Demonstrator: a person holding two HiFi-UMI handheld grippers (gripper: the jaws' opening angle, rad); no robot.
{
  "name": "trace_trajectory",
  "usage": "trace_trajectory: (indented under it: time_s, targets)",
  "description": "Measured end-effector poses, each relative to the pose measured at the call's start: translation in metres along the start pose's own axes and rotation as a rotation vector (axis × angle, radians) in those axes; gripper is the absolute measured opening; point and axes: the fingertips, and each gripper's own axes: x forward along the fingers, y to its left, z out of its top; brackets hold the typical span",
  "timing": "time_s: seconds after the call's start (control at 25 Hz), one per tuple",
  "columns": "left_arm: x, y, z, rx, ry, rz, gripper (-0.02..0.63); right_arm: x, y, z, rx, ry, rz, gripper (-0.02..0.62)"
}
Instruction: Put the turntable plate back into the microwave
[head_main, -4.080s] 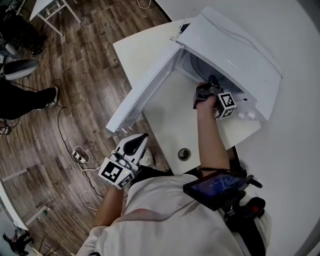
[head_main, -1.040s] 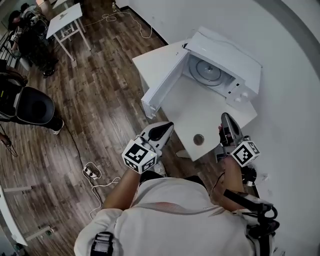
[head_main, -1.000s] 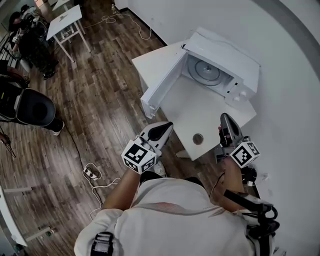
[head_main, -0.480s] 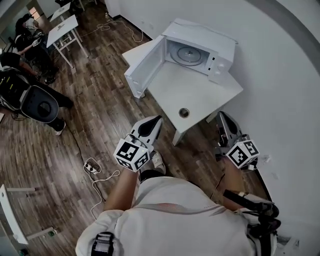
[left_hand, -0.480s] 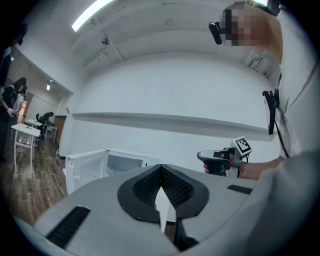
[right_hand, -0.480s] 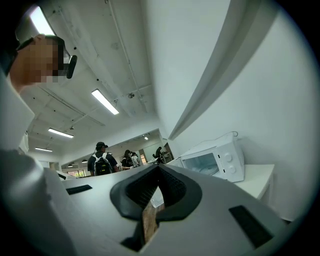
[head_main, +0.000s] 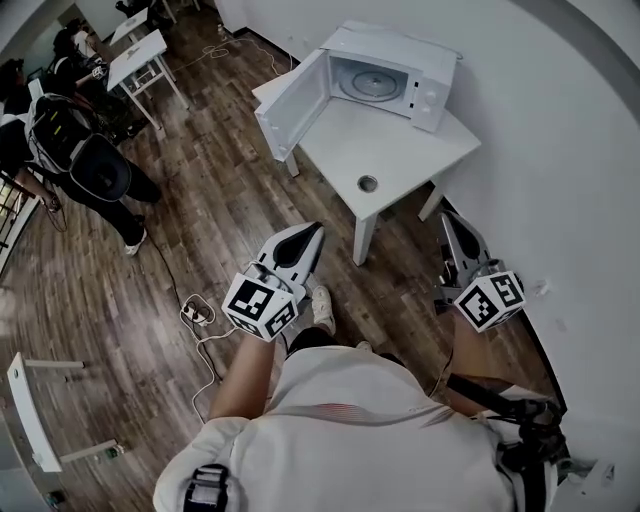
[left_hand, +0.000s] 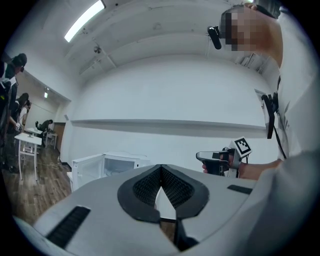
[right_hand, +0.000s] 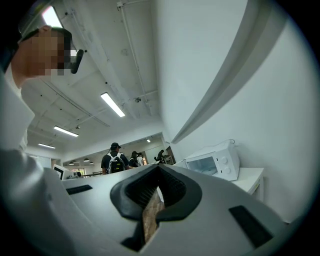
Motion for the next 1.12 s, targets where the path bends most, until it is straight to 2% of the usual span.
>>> trace_trajectory:
  time_s: [0.36,0.56,0.72,0.84,1.12]
  targets:
    - [-0.036,0.007,0.004,-0.018,-0.018,-0.029,0.011,-0.01,0.043,0.002,-0.052,0.003,-0.037,0.005]
    - [-0.075,0.041,0.012,0.001,-0.022,-0.042,0.011,0.012,0.089,-0.012,-0.078,0.009,-0.041,0.005]
    - [-0.098,0.071,0.016,-0.008,-0.024,-0.017,0.011,0.032,0.116,-0.02,-0.085,0.016,-0.029,0.005]
    - [-0.102,0.078,0.021,-0.009,-0.034,-0.017,0.011,0.038,0.123,-0.023,-0.097,0.032,-0.029,0.005]
    - [-0.111,0.066,0.016,-0.024,-0.02,-0.038,0.011,0.033,0.127,-0.026,-0.092,0.052,-0.043,0.005]
